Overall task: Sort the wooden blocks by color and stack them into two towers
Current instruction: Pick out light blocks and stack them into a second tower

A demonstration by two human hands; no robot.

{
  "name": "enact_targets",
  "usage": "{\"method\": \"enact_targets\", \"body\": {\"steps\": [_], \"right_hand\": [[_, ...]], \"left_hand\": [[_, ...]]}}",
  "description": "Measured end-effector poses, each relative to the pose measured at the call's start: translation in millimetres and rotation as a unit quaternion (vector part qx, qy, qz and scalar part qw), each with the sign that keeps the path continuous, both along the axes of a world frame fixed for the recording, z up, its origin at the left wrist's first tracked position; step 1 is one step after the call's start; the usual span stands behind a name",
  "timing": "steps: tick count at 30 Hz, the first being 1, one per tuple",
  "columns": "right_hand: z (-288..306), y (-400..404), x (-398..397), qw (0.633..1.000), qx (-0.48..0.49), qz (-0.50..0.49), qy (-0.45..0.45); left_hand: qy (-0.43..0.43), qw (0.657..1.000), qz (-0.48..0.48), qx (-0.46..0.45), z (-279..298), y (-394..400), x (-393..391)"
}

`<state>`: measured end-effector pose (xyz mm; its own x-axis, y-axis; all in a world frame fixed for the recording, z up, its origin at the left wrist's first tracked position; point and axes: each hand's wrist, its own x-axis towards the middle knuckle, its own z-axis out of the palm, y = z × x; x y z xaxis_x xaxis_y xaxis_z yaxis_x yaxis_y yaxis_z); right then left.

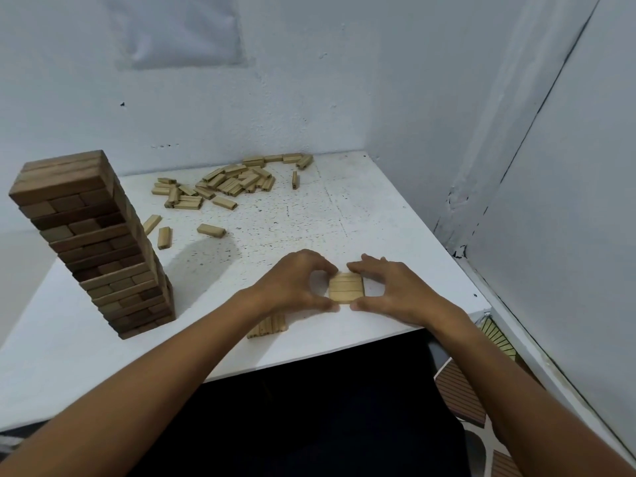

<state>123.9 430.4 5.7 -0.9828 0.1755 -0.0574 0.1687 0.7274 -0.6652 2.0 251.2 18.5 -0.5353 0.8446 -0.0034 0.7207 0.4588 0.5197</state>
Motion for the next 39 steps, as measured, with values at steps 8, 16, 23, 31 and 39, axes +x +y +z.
{"method": "enact_targets", "body": {"steps": [8, 16, 23, 31, 39], "right_hand": [[-5, -2, 2, 0.998, -0.028, -0.013, 0.063], [4, -19, -11, 0.993, -0.039, 0.016, 0.108], [11, -62, -38, 0.989, -0.053, 0.083, 0.113], [4, -92, -43, 0.984, -0.083, 0.120, 0.100], [-6, -95, -39, 0.983, -0.099, 0.117, 0.106]], "left_hand": [[-0.009, 0.999, 0.023, 0.042, -7, 0, 1], [-0.018, 0.996, 0.052, 0.070, 1, -24, -1], [-0.043, 0.989, 0.093, 0.104, 15, -83, -2], [-0.084, 0.983, 0.125, 0.104, 9, -118, 5], [-0.095, 0.981, 0.134, 0.103, 1, -121, 11]]}}
